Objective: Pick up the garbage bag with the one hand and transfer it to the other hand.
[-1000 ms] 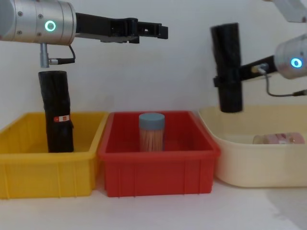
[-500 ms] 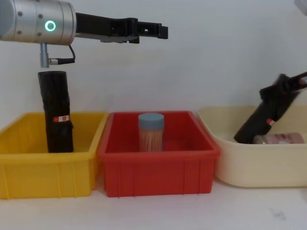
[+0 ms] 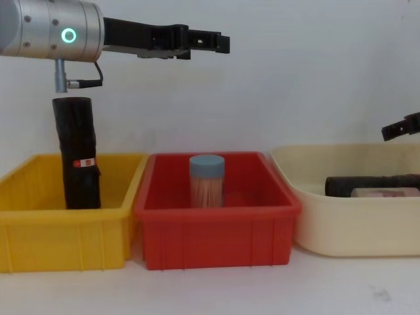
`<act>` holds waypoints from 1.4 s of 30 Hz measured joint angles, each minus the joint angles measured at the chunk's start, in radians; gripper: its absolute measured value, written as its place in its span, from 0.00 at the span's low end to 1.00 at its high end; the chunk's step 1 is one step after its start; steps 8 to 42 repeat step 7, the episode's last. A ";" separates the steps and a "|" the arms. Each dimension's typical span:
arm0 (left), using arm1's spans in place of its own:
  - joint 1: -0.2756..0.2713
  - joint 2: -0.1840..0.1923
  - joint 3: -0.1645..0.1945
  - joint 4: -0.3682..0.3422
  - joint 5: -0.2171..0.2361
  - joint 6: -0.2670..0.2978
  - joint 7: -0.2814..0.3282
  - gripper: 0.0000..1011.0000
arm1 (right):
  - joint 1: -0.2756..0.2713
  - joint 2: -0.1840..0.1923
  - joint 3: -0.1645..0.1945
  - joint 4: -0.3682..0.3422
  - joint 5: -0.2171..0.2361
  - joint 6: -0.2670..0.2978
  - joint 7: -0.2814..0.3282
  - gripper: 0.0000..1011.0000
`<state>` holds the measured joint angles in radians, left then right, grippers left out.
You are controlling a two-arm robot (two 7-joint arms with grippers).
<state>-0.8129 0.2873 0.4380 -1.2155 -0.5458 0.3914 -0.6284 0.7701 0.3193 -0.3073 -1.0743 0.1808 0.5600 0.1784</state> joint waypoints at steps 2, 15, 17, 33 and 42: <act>0.000 0.000 0.000 0.000 0.000 0.000 0.000 0.99 | 0.000 0.002 0.001 0.002 -0.001 0.000 -0.002 0.99; 0.000 0.000 0.000 0.000 0.000 0.000 0.000 0.99 | 0.001 0.005 0.003 0.005 -0.004 0.002 -0.005 0.99; 0.000 0.000 0.000 0.000 0.000 0.000 0.000 0.99 | 0.001 0.005 0.003 0.005 -0.004 0.002 -0.005 0.99; 0.000 0.000 0.000 0.000 0.000 0.000 0.000 0.99 | 0.001 0.005 0.003 0.005 -0.004 0.002 -0.005 0.99; 0.000 0.000 0.000 0.000 0.000 0.000 0.000 0.99 | 0.001 0.005 0.003 0.005 -0.004 0.002 -0.005 0.99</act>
